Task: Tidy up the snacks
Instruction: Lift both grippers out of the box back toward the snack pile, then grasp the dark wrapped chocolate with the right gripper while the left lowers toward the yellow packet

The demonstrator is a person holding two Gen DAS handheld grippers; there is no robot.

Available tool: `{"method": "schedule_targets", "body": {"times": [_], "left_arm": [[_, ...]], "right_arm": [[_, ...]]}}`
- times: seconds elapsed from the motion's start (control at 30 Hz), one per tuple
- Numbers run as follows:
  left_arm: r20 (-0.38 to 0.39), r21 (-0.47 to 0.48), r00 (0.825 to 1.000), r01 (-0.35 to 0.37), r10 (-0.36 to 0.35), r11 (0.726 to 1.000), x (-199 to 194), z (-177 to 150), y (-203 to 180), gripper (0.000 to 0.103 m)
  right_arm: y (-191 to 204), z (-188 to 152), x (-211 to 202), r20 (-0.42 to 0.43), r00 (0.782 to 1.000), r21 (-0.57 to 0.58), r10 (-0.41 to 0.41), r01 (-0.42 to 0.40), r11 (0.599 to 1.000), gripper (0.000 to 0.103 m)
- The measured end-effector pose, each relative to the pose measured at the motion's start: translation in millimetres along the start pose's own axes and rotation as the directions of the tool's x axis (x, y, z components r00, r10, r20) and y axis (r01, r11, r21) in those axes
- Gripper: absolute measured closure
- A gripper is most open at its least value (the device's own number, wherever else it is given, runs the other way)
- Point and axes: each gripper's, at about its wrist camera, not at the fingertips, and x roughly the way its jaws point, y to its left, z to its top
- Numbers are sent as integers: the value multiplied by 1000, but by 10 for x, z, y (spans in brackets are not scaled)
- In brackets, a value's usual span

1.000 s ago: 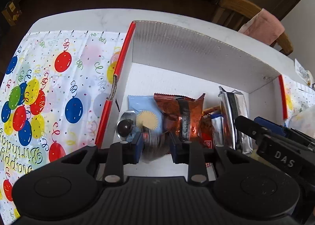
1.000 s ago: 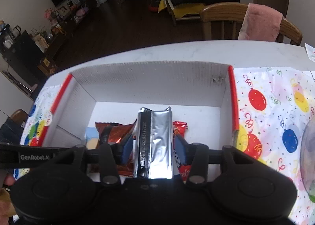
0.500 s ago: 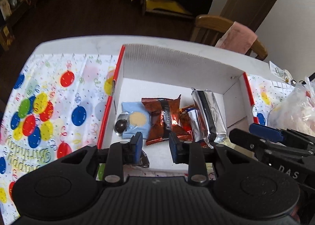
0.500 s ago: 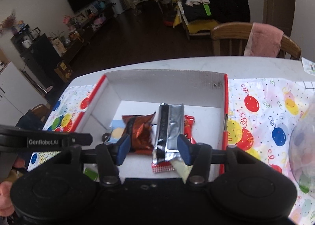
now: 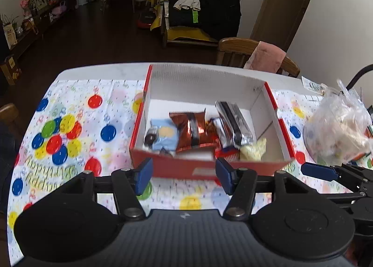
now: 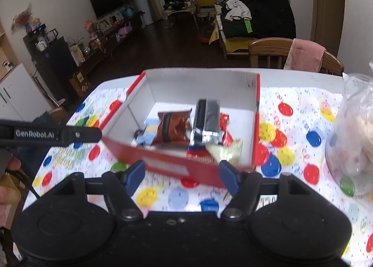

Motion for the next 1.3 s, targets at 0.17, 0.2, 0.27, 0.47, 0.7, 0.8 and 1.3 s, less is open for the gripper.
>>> {"method": "schedule_targets", "body": {"times": [0.17,0.2,0.27,0.47,0.7,0.8,1.3], "left_arm": [[-17,-14,1000,13,-13,1000,-79,-279,16,31],[-23,-14,1000,9,-9,1000,-86,-339,17,31],[-31,-3,1000,-5,5,1000,-89,-462,15,31],[-51,-19,999,-10,9,1000,-72,-805,57,25],[-128,-76,992,-28,18,997,60,-1082,119,25],[-148,-90,988,-48,34,995,98,-1153,146,25],[-198,-119,977,-106,81,987,245,-1249,236,25]], "right_arm": [[52,-228,-95,-6,1000,-8,7,-8,1000,23],[56,-272,-120,-4,1000,-11,9,-9,1000,22],[82,-359,-156,-4,1000,-22,14,-14,1000,20],[130,-609,-177,-24,999,-38,34,-35,999,11],[235,-855,-149,-55,998,-124,41,-47,991,7],[272,-941,-66,-76,997,-172,34,-47,984,7],[355,-1051,592,-220,975,-226,38,-88,970,27]]}}
